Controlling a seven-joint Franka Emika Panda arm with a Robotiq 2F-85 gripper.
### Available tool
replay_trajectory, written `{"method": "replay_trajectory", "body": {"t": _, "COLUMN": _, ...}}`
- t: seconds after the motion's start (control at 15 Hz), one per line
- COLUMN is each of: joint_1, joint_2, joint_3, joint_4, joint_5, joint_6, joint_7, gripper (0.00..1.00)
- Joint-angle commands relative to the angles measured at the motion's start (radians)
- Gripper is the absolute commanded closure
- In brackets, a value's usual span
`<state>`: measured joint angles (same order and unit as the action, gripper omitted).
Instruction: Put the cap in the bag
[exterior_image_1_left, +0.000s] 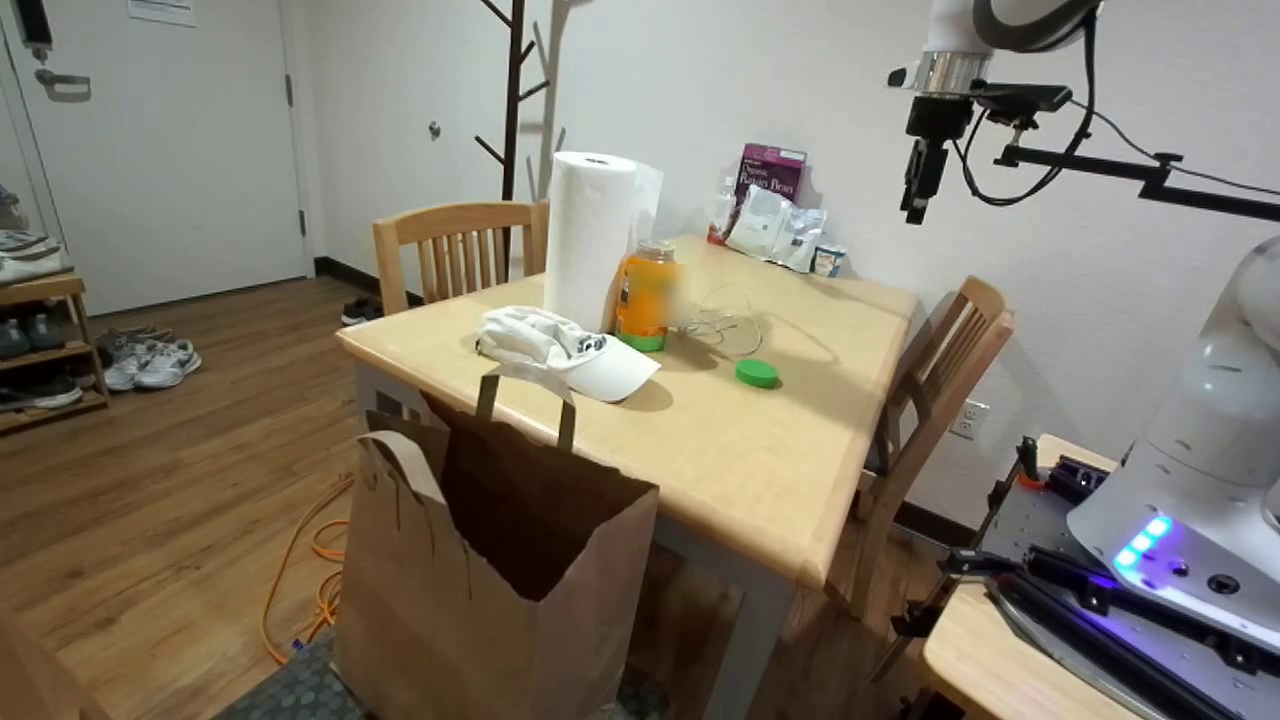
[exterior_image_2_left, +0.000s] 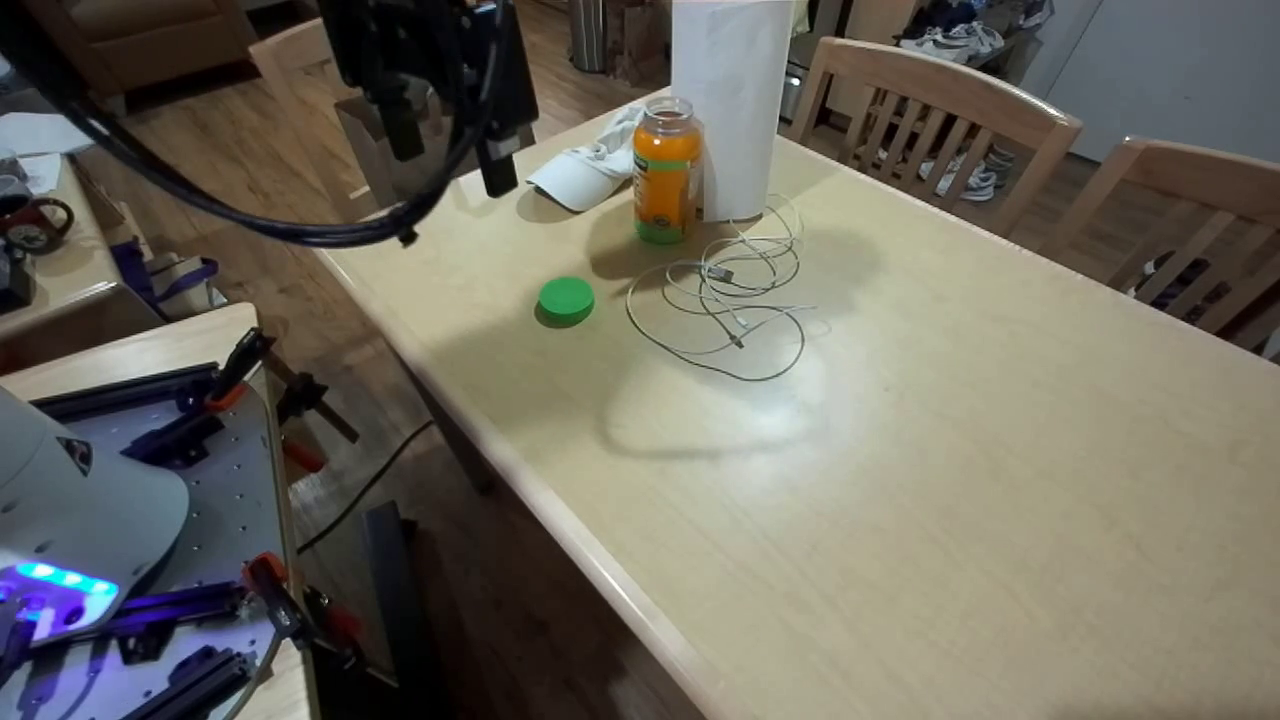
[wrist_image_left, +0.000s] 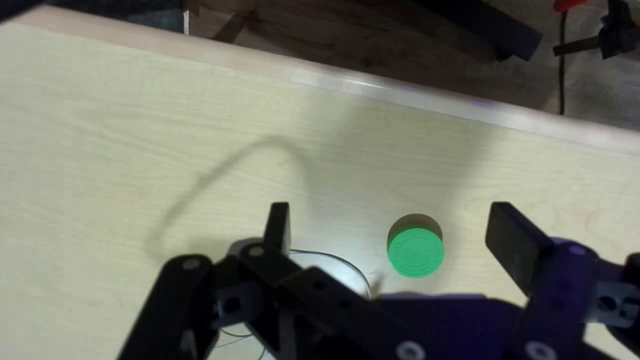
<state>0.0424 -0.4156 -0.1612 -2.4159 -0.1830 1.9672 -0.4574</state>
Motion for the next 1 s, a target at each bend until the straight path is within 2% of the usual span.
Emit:
{"method": "replay_trajectory", "body": {"t": 0.0, "joint_1": 0.058, "joint_2": 0.053, "joint_3": 0.055, "joint_4": -0.042, "joint_5": 0.02, "joint_6": 0.075, "joint_7": -0.087, "gripper": 0.0}}
{"method": "replay_trajectory", "body": {"t": 0.33, "joint_1": 0.151, "joint_2": 0.112, "joint_3": 0.145, "joint_4": -0.092, "joint_5": 0.008, "joint_6": 0.125, "joint_7": -0.161, "gripper": 0.0}}
{"method": "replay_trajectory", "body": {"t": 0.4, "joint_1": 0.158, "joint_2": 0.132, "joint_3": 0.152, "joint_4": -0.063, "joint_5": 0.005, "joint_6": 0.079, "joint_7": -0.199, "gripper": 0.0}}
{"method": "replay_trajectory", "body": {"t": 0.47, "joint_1": 0.138, "joint_2": 0.107, "joint_3": 0.158, "joint_4": -0.084, "joint_5": 0.011, "joint_6": 0.099, "joint_7": -0.124, "gripper": 0.0}}
{"method": "replay_trajectory", "body": {"t": 0.67, "joint_1": 0.139, "joint_2": 0.117, "joint_3": 0.169, "joint_4": -0.083, "joint_5": 0.01, "joint_6": 0.097, "joint_7": -0.125, "gripper": 0.0}}
{"method": "replay_trajectory", "body": {"t": 0.73, "joint_1": 0.145, "joint_2": 0.103, "joint_3": 0.161, "joint_4": -0.108, "joint_5": -0.006, "joint_6": 0.173, "joint_7": -0.186, "gripper": 0.0}}
{"method": "replay_trajectory", "body": {"t": 0.93, "joint_1": 0.165, "joint_2": 0.142, "joint_3": 0.186, "joint_4": -0.151, "joint_5": -0.03, "joint_6": 0.388, "joint_7": -0.224, "gripper": 0.0}}
